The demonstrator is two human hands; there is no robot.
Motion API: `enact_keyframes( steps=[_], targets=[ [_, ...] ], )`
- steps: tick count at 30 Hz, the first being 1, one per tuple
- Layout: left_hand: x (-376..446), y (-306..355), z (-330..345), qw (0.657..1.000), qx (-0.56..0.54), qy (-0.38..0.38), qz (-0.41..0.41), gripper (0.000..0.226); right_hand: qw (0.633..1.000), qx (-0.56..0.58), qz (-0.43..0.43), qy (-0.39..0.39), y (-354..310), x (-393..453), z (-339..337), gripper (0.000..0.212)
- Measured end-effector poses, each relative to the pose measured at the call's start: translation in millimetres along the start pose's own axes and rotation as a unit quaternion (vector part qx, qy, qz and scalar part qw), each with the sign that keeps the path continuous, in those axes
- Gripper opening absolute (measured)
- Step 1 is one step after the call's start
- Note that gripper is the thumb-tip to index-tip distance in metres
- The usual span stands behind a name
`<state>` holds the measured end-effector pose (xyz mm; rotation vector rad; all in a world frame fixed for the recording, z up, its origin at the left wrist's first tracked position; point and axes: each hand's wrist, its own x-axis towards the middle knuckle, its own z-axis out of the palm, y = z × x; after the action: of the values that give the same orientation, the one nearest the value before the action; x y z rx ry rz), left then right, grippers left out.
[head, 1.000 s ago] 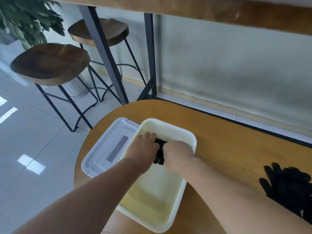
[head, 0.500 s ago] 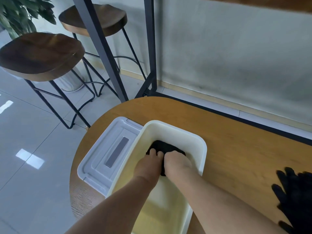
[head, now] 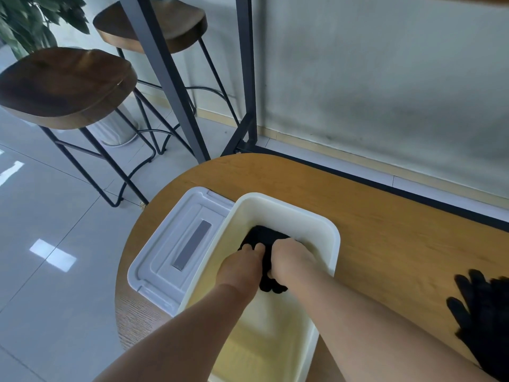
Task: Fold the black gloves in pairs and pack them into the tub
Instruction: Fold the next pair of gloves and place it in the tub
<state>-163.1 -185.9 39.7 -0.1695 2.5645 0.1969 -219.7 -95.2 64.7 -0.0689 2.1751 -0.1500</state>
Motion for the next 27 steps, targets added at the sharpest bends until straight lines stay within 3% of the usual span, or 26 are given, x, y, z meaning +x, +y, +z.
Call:
enact_keyframes(
  steps=[6,9,14,17,21,27],
  targets=[
    [-3.2,0.9,-5.4,0.998,-0.05,-0.011,-0.021,0.031,1.0,0.006,-0.013,-0.016,-1.7,-20.8,-10.6,0.024],
    [-7.1,0.8,-14.3,0.997,-0.074,-0.013,-0.023,0.032,0.999,0.022,-0.024,-0.022,0.4,-33.4,-20.2,0.005],
    [-24.3,-4.2,-27.3,0.994,-0.106,0.028,-0.026,0.01,0.992,-0.002,-0.071,0.101,16.0,-46.0,-26.9,0.023],
    [-38.0,-5.7,-40.7,0.99,-0.121,0.063,-0.023,0.007,0.985,0.073,-0.088,0.13,31.6,-57.9,-36.2,0.024],
    [-60.4,16.8,-68.4,0.957,-0.252,0.144,-0.022,0.012,0.951,0.205,-0.128,0.194,68.2,-91.9,-43.2,0.022],
    [-90.0,119.2,-80.1,0.931,-0.275,0.205,0.126,0.008,0.886,0.328,-0.105,0.311,133.3,-126.9,-24.9,0.016]
  ],
)
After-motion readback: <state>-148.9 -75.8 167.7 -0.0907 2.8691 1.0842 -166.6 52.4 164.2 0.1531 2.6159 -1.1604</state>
